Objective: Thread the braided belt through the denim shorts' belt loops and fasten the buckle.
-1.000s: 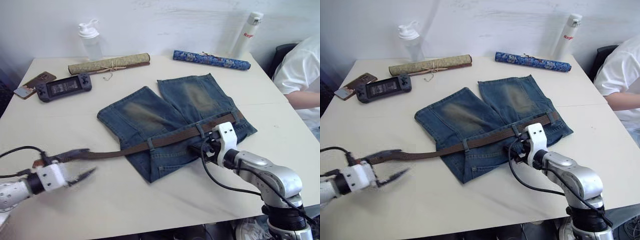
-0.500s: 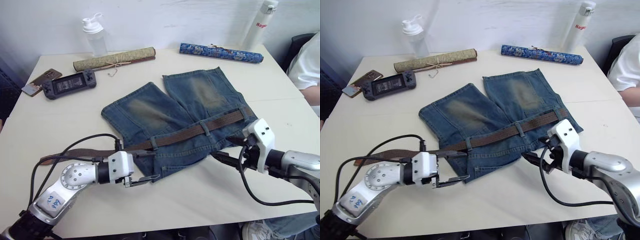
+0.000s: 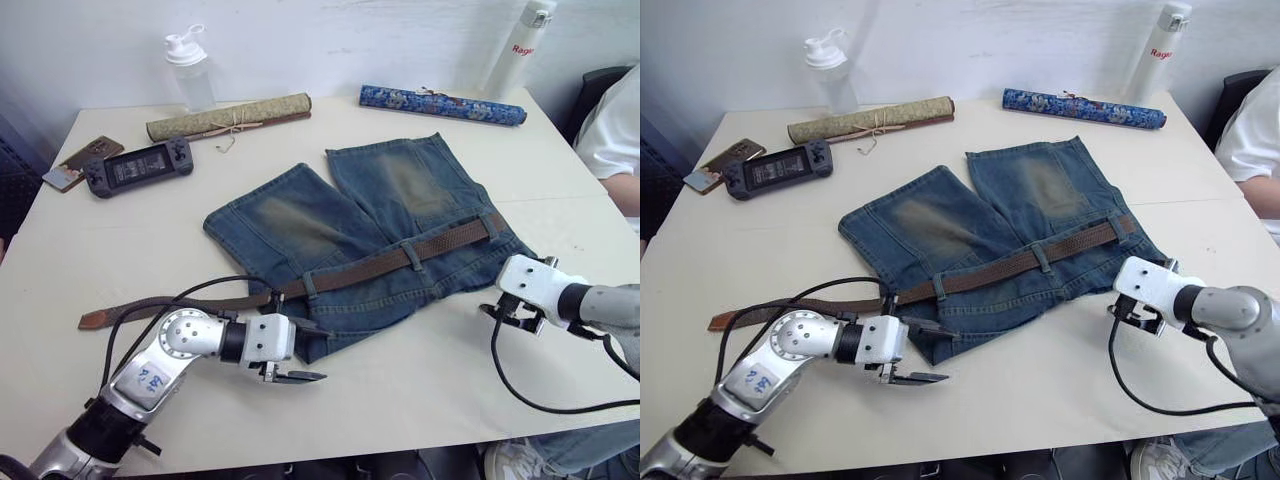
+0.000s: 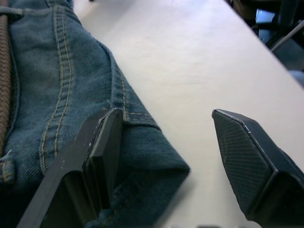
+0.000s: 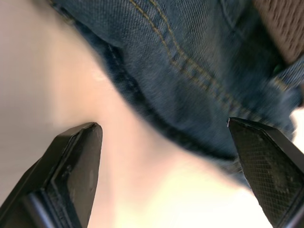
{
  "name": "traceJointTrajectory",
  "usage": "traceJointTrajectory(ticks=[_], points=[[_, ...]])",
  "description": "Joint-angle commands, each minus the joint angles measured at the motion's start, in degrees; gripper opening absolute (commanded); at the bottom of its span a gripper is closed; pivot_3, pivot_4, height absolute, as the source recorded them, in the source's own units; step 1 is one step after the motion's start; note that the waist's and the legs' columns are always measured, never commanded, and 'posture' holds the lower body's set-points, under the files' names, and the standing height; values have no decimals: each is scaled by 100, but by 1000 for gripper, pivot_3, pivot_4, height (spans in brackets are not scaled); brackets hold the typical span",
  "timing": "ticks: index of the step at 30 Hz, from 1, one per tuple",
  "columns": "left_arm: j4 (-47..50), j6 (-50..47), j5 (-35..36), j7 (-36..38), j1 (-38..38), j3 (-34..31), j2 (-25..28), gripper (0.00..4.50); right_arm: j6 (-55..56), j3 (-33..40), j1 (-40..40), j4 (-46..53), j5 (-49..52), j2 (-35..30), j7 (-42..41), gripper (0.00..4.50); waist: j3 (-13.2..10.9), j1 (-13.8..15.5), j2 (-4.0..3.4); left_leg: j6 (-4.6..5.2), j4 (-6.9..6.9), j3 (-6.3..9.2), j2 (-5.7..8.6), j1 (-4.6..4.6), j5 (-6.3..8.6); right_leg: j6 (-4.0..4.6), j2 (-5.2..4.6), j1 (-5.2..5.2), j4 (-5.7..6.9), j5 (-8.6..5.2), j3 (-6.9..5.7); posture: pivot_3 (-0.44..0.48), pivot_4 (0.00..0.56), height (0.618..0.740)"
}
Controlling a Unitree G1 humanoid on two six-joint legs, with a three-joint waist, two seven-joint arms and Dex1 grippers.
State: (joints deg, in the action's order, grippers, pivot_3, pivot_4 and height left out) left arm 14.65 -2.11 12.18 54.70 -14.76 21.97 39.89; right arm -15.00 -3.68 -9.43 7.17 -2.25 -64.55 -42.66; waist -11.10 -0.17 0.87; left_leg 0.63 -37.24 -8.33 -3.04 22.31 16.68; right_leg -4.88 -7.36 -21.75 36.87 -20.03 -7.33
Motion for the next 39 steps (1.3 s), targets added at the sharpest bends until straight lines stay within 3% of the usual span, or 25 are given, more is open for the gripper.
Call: traceJointTrajectory(ticks=[1, 7, 8, 10, 11, 14, 15, 18, 22, 27, 32, 35, 39], points=[[-10, -39, -454, -164, -177, 94, -219, 3328, 127, -472, -323, -668, -881, 326, 442, 4460, 18, -4, 30, 0, -2, 0, -1, -2, -1, 0, -1, 3, 2, 0, 1, 0, 150, 717], [27, -216, -755, -173, -206, 48, -352, 3328, 221, -707, -695, -1179, -1383, 705, 539, 4460, 41, -4, 69, 6, -19, 4, -2, -6, 3, -4, -10, 18, 1, 4, 44, 0, 150, 717], [74, -245, -748, -156, -189, 15, -344, 3070, 231, -753, -682, -1222, -1425, 764, 505, 4225, 45, -3, 75, 6, -18, 5, -3, -6, 3, -4, -10, 18, 1, 4, 45, 0, 150, 717], [136, -276, -746, -120, -176, -14, -331, 2523, 201, -777, -637, -1235, -1455, 864, 446, 3659, 52, -6, 87, 5, -18, 7, -3, -6, 4, -3, -11, 20, 0, 4, 45, 0, 150, 717], [157, -293, -756, -109, -179, -19, -330, 1865, 162, -767, -604, -1208, -1442, 915, 402, 2978, 54, -6, 88, 6, -18, 7, -4, -6, 4, -3, -11, 21, 0, 5, 45, 0, 150, 717], [195, -341, -814, -138, -185, -42, -339, 605, 87, -699, -528, -1128, -1425, 1005, 329, 1638, 56, -6, 92, 7, -20, 7, -4, -10, 4, -3, -12, 25, 1, 5, 45, 0, 150, 717], [202, -362, -833, -159, -189, -56, -346, 111, 51, -670, -510, -1106, -1405, 1034, 308, 977, 56, -6, 92, 7, -20, 7, -3, -10, 4, -3, -13, 25, 1, 5, 46, 0, 150, 717], [216, -423, -859, -164, -191, -82, -341, 0, -69, -597, -480, -1014, -1350, 1118, 262, 63, 56, -5, 92, 7, -20, 7, -3, -10, 4, -3, -13, 25, 1, 5, 46, 0, 150, 717], [42, -134, -1000, -113, -170, -262, -87, 0, -490, -429, -345, -352, -1020, 1354, 27, 63, 55, -4, 90, 8, -19, 8, -4, -10, 5, -3, -13, 25, 2, 5, 44, 0, 150, 717], [-1163, 1033, -1130, -140, -18, -944, 608, 0, -2161, -306, 147, 1557, -418, 1879, -223, 63, 52, -39, 83, -6, 0, 9, -21, -13, 5, 17, 1, 14, 7, -6, 39, 0, 150, 717], [-2512, 2164, -1290, -485, -92, -1400, 840, 0, -3595, -951, 328, 3223, -441, 2297, -28, 63, 57, -95, 52, -10, 11, 22, -50, -17, 18, 44, 25, 6, 24, -18, 27, 0, 150, 717], [-2946, 2650, -1392, -571, -127, -1430, 823, 0, -3815, -1404, 231, 3230, -808, 2565, 445, 63, 58, -132, 52, -12, 13, 26, -50, -16, 25, 46, 24, 3, 25, -20, 24, 0, 150, 717], [-3384, 3092, -1530, -716, -364, -1343, 593, 0, -3360, -1637, 202, 2424, -1398, 2534, 1071, 63, 69, -150, 63, -14, 6, 21, -49, -19, 26, 46, 24, 6, 27, -19, 26, 0, 150, 717]])
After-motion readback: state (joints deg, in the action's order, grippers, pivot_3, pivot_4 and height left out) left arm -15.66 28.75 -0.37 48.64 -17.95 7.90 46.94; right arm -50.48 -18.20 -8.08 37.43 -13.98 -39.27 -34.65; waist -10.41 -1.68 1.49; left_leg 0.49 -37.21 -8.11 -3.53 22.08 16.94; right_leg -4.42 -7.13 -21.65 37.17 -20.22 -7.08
